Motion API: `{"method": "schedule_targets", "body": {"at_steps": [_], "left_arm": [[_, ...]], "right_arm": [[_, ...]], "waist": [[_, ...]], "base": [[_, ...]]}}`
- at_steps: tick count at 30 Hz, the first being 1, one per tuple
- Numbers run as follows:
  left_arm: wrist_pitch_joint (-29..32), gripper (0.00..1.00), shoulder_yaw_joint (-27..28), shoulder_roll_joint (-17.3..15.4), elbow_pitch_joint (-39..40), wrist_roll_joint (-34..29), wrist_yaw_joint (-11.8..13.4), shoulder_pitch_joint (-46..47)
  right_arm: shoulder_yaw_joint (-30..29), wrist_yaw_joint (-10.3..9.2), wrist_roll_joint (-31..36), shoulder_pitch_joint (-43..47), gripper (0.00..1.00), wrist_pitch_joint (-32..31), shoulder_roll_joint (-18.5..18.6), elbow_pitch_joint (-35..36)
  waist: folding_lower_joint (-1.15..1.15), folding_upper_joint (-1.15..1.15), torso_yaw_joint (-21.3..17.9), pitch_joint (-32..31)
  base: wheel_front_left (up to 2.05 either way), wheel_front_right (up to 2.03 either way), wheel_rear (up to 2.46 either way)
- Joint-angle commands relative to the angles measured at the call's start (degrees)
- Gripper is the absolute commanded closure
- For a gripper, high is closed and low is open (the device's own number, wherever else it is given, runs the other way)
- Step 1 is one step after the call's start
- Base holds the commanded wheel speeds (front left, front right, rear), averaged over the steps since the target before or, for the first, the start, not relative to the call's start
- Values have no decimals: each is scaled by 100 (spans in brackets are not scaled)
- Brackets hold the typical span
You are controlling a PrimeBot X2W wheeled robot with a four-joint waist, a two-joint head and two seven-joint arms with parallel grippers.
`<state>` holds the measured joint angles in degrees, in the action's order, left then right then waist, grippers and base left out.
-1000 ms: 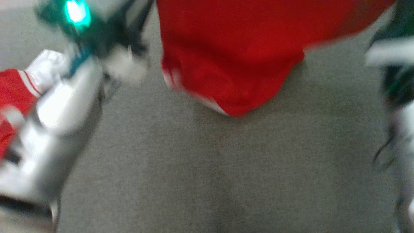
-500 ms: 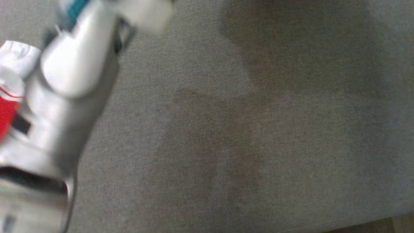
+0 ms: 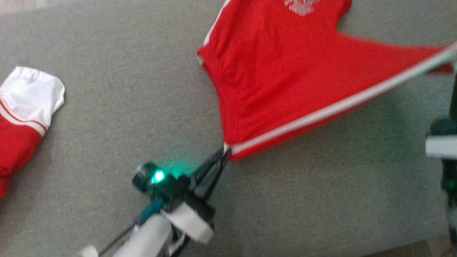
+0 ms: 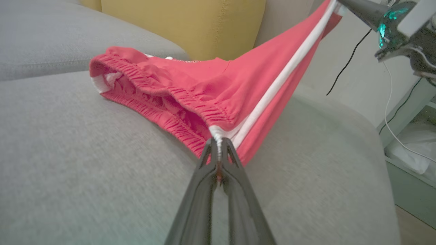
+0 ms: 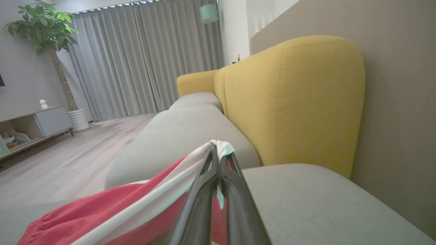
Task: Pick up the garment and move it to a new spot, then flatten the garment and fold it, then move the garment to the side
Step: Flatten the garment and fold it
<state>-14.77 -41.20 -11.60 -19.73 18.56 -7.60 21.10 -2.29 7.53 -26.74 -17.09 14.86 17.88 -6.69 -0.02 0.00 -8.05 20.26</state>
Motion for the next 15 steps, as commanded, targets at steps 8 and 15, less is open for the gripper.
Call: {"method": "schedule_targets", "body": {"at_steps": [8, 15], "left_arm": [[-22, 100, 289, -290, 1172, -13, 174, -1213], [90, 100, 298, 234, 1410, 217, 167, -552]], "right_arm": [[-761, -4, -141, 2067, 100, -260, 404, 1467], [-797, -4, -64, 1516, 98, -1136, 569, 1780]], "waist": [[2, 0, 80, -332], [2, 0, 491, -145]], "base": [[0, 0, 0], [0, 0, 0]]}}
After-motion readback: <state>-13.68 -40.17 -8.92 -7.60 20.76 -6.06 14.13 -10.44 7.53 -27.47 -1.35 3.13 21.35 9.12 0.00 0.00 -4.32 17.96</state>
